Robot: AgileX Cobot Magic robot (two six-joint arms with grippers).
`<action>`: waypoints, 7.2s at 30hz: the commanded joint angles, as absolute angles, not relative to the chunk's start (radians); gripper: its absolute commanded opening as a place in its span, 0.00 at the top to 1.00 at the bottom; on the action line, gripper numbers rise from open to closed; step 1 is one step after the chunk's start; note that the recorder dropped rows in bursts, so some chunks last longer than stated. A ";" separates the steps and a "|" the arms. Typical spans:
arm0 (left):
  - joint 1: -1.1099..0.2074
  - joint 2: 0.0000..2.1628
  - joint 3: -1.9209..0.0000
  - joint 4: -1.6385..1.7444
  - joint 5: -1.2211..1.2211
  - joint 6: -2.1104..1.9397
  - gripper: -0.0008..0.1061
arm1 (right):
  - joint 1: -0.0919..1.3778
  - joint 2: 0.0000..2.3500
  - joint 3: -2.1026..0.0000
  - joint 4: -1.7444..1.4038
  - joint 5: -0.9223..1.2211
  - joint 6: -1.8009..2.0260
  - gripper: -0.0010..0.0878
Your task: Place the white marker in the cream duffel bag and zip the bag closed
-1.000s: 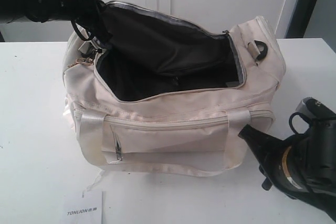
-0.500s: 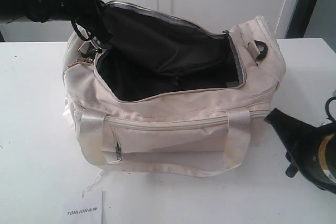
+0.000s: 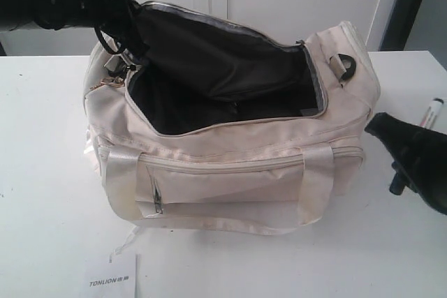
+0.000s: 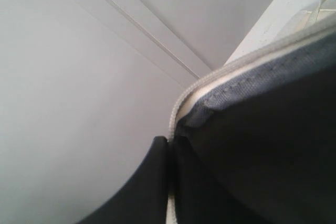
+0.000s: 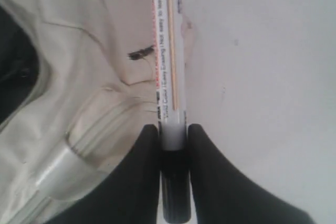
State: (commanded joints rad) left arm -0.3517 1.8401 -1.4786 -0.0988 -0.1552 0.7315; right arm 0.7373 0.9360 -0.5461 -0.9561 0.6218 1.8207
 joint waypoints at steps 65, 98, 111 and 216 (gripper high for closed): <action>-0.352 1.840 -1.479 -0.099 -0.155 0.731 0.99 | 0.481 1.748 -1.456 0.315 0.737 -0.639 0.99; -0.352 1.840 -1.479 -0.099 -0.155 0.731 0.99 | 0.481 1.606 -1.456 0.323 1.049 -0.601 0.79; -0.352 1.840 -1.479 -0.099 -0.155 0.731 0.99 | 0.481 1.540 -1.456 0.320 1.160 -0.491 0.99; -0.352 1.677 -1.479 -0.575 0.724 0.487 0.99 | 0.481 1.347 -1.197 0.088 1.098 -0.127 0.99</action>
